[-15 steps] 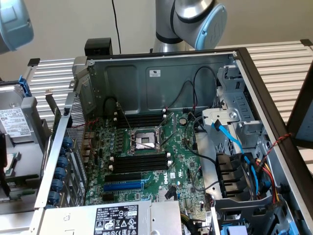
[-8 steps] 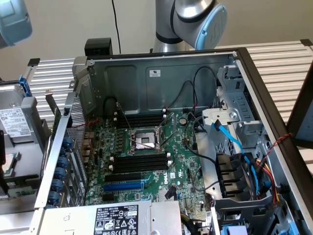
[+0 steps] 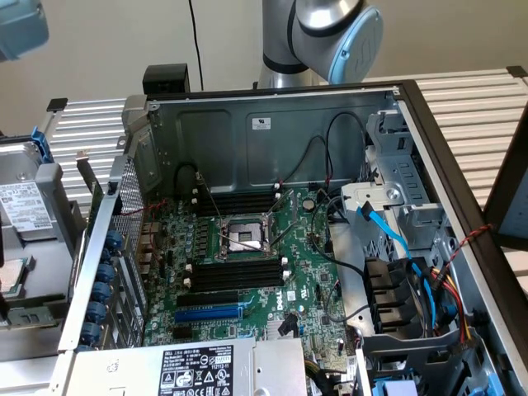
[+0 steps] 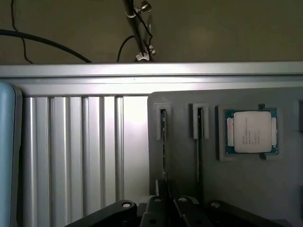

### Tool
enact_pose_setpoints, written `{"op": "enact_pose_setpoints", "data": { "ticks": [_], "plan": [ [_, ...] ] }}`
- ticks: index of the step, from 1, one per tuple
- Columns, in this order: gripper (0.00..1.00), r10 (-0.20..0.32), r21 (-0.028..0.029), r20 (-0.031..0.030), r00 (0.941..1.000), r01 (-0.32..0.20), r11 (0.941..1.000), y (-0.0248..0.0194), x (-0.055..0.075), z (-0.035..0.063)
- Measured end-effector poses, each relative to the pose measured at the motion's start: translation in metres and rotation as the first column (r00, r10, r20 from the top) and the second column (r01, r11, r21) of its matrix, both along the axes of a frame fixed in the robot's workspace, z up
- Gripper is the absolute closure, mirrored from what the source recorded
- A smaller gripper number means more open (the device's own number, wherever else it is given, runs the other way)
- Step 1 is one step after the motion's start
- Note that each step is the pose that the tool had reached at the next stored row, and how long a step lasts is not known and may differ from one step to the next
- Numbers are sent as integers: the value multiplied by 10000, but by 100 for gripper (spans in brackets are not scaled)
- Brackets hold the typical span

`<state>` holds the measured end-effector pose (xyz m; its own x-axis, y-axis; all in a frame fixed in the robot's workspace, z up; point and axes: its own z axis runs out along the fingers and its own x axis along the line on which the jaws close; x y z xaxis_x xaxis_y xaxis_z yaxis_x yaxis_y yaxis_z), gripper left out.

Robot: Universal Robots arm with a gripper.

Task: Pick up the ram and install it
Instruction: 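Pick up the ram and move it above insertion slot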

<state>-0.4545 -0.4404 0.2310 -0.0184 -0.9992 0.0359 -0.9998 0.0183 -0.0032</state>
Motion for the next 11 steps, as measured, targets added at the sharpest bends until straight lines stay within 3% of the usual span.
{"op": "enact_pose_setpoints", "data": {
  "ticks": [7,11],
  "plan": [
    [88,0,-87,0,10000,0,10000,0,0,155],
    [88,0,-169,0,10000,0,9999,0,0,249]
  ]
}}
